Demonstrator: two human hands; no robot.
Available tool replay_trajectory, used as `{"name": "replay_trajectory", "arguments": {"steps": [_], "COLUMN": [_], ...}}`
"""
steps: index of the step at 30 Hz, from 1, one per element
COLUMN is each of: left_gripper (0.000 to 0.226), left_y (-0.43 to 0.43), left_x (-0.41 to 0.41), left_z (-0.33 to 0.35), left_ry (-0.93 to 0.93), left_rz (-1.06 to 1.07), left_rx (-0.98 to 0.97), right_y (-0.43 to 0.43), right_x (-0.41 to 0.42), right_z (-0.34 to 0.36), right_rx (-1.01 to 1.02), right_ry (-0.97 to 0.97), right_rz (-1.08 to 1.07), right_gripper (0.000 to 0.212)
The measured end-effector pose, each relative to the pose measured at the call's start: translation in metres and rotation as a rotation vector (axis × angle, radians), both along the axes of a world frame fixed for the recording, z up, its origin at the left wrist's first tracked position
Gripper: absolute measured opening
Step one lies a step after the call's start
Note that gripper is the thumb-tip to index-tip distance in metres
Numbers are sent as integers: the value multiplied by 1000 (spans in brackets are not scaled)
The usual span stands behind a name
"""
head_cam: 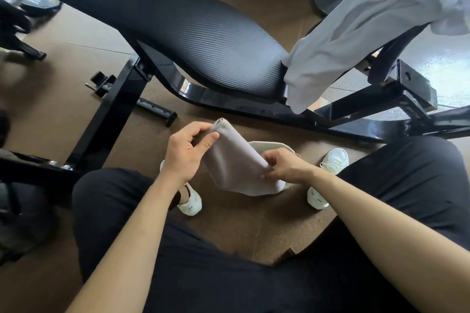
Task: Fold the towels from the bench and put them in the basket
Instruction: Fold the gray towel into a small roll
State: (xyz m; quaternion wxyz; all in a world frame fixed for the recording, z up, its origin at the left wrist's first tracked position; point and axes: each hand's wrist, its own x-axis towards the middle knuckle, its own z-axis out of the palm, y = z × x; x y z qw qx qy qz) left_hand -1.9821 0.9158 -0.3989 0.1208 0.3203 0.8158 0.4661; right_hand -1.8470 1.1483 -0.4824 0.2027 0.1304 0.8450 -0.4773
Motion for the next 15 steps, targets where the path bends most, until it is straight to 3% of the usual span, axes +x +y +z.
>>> {"name": "replay_trajectory", "arguments": {"steps": [8, 15], "left_gripper": [12, 17], "left_y": [-24, -30], "left_x": [-22, -36], "left_z": [-19, -29], "left_ry": [-54, -200], "left_rz": [359, 589], "left_rx": [-34, 0], "right_y": [18, 25], "right_x": [12, 13], "right_z": [-16, -12], "right_rx": [31, 17], "right_ry": [-125, 3], "right_rz": [-121, -380], "right_gripper": [9, 5]}}
